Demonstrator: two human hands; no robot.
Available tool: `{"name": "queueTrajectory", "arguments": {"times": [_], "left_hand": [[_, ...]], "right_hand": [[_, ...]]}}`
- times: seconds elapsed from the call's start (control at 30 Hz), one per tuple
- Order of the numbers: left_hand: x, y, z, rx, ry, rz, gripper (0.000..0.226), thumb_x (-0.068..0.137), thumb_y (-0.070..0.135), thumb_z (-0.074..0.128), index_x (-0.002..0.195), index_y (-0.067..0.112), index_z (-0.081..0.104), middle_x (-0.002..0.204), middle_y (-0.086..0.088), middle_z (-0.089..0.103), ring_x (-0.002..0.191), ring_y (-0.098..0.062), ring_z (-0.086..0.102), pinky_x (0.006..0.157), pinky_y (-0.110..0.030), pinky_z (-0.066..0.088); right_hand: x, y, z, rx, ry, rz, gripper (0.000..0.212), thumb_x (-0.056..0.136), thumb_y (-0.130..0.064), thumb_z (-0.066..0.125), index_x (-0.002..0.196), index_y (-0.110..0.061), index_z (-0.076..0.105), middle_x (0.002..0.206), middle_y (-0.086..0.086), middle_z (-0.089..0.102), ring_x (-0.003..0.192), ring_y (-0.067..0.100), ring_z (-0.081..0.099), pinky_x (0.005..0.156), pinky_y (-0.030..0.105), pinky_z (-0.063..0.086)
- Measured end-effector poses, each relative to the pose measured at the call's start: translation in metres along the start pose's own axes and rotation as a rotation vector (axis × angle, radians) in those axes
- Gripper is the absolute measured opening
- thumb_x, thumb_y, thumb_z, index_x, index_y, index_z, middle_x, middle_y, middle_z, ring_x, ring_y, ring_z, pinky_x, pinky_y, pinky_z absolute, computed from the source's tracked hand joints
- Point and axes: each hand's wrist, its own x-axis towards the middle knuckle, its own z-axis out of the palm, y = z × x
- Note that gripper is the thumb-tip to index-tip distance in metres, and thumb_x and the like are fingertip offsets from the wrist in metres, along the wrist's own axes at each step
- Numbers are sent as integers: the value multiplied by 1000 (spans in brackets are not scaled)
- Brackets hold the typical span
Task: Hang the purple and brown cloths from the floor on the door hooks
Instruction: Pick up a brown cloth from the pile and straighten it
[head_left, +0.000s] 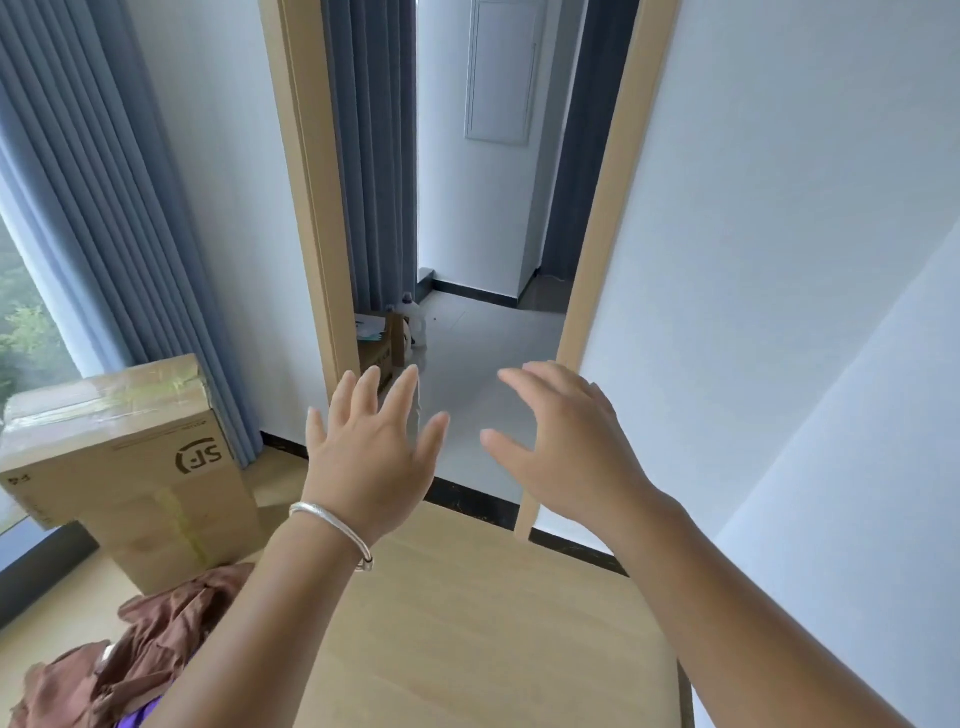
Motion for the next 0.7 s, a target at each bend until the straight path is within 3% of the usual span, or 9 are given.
{"name": "queueTrajectory", "arguments": {"times": [0.3, 0.57, 0.7], "left_hand": [[93, -106, 12, 0, 52, -303, 63, 90, 65, 17, 148, 42, 11, 159, 0, 12, 147, -20, -3, 117, -52, 4], [122, -215, 17, 106, 137, -715, 63, 88, 66, 17, 147, 45, 10, 159, 2, 13, 147, -19, 0, 116, -53, 6], [136, -247, 12, 171, 195, -946, 68, 85, 67, 16, 148, 42, 12, 159, 0, 13, 147, -19, 1, 117, -53, 6]], "right_hand": [[150, -37, 92, 81, -171, -211, 60, 88, -51, 52, 142, -30, 38, 145, -7, 36, 139, 13, 22, 116, 45, 17], [271, -103, 202, 222, -364, -561, 61, 87, -56, 49, 143, -34, 35, 146, -10, 35, 139, 11, 22, 117, 44, 14], [328, -139, 245, 284, -463, -752, 59, 87, -57, 49, 141, -36, 35, 143, -13, 37, 137, 11, 26, 115, 48, 22]]}}
